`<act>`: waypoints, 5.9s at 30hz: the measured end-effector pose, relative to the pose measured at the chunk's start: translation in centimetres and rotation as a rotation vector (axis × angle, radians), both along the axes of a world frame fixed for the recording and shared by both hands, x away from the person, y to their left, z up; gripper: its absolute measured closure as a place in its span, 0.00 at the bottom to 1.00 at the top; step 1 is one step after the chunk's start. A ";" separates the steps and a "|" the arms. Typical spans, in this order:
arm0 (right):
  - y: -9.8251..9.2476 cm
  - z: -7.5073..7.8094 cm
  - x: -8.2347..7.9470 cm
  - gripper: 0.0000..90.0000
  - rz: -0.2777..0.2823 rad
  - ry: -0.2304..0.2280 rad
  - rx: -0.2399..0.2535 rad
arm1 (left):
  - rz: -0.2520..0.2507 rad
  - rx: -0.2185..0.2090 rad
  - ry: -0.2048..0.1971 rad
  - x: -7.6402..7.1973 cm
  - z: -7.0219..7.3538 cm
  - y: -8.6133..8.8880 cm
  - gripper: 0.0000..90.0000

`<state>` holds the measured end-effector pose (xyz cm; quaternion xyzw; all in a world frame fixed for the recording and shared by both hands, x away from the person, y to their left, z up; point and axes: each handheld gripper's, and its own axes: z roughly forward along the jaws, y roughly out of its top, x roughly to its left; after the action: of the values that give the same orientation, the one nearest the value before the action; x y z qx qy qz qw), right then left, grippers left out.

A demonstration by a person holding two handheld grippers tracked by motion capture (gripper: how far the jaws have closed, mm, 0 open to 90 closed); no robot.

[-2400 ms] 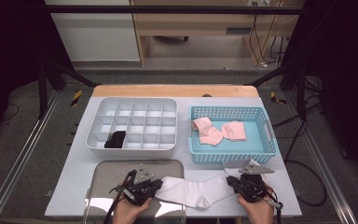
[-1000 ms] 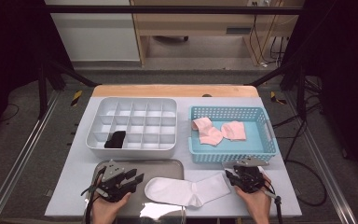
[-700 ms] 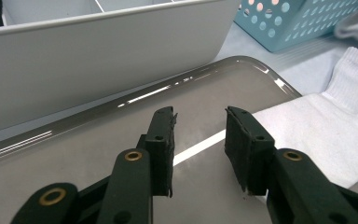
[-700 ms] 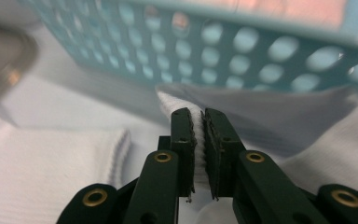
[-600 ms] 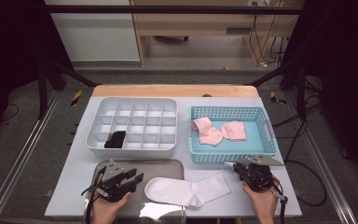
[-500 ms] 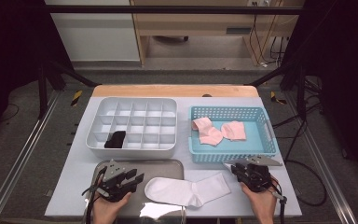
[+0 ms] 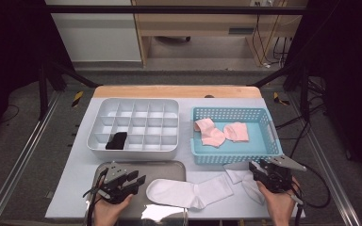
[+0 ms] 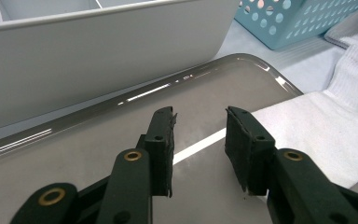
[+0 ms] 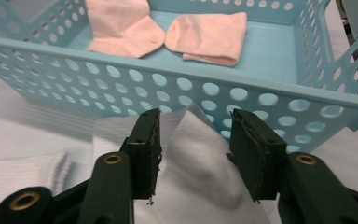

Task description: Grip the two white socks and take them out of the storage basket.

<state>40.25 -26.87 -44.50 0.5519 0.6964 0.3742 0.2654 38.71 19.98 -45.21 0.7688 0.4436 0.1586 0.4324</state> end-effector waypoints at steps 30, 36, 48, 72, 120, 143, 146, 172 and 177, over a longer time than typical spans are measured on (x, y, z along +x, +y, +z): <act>6.8 0.3 -2.1 0.94 0.439 0.078 0.083 | -0.004 -0.007 -0.017 -0.3 0.3 -0.1 0.68; 7.3 -1.9 -2.2 0.89 0.468 0.157 0.073 | -0.005 -0.002 -0.017 -0.4 0.3 -0.1 0.68; 4.6 0.8 -2.5 0.74 0.418 0.014 0.100 | -0.017 -0.011 -0.029 -0.7 0.5 -0.5 0.68; 10.5 -1.0 2.9 0.90 0.399 0.114 0.053 | -0.035 -0.030 -0.059 -1.0 1.3 -1.3 0.68; 10.8 1.6 -0.6 1.00 0.531 0.041 0.093 | -0.017 -0.047 -0.064 -0.9 1.0 -0.2 0.68; 6.8 -1.5 -2.9 0.82 0.452 0.151 -0.061 | -0.030 -0.039 -0.056 -1.0 0.7 -0.6 0.68; 6.7 -2.2 -2.3 0.78 0.441 0.163 -0.082 | -0.032 -0.038 -0.053 -1.0 0.6 -0.6 0.68; 8.1 0.9 -3.3 1.00 0.530 0.088 0.061 | -0.095 0.082 0.045 -0.7 -1.4 -2.7 0.90; 11.2 1.0 -2.4 1.00 0.598 0.091 0.018 | -0.104 0.098 0.037 -0.7 -1.3 -2.8 0.97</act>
<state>37.80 -15.71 -43.55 0.3408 0.8360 0.4166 0.1070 38.02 17.18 -46.49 0.8139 0.4028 0.1432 0.3934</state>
